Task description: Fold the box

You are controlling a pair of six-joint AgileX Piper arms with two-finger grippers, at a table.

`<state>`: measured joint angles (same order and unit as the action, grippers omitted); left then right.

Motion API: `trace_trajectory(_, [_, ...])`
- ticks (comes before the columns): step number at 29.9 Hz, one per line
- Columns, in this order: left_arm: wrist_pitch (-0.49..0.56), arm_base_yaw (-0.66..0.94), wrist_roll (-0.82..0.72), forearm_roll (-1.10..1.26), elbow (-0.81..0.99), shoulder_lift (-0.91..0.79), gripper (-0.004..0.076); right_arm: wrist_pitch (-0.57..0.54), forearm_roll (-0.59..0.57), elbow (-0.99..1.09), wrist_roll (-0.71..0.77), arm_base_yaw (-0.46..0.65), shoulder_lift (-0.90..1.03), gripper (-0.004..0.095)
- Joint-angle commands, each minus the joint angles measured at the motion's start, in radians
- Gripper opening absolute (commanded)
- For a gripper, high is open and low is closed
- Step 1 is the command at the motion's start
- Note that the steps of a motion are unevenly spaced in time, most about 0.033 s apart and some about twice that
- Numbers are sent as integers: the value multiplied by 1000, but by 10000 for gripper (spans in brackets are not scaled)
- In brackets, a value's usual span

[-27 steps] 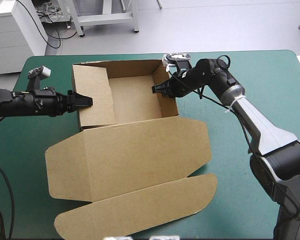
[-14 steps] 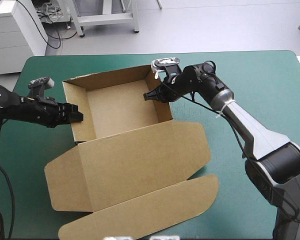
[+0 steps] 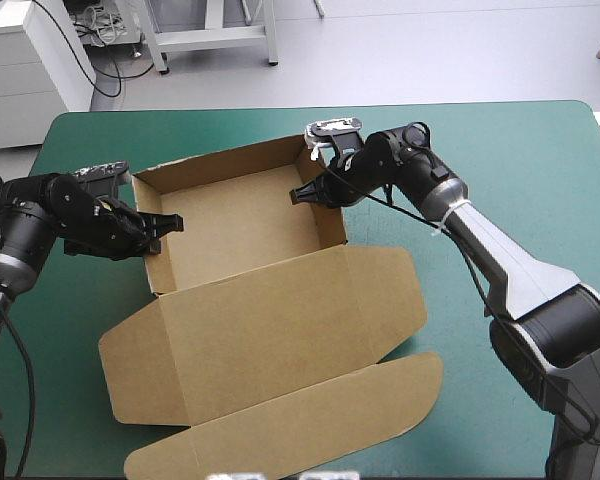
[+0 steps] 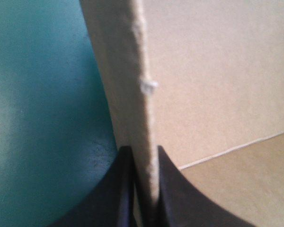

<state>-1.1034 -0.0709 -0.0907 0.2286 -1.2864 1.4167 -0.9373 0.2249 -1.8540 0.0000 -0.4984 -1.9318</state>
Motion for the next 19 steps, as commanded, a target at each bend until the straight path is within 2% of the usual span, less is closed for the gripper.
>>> trace_trajectory(1, [100,-18,-77,4,-30,-32,-8,-13,97,-32,-8,-17,60,-18])
trace_trajectory(10, [104,-60,-97,-4,-37,-5,-8,-79,107,-32,11,-10,64,-21])
trace_trajectory(12, [100,-88,-97,-19,-57,25,-8,-126,54,-32,33,-1,70,-20])
trace_trajectory(15, [84,-132,-97,-28,-96,84,-8,-233,-114,-32,94,9,75,-20])
trace_trajectory(17, [79,-163,-97,-38,-112,124,-8,-233,-202,-16,125,9,83,-20])
trace_trajectory(19, [82,-202,-97,-46,-124,165,-8,-233,-217,10,142,9,88,-20])
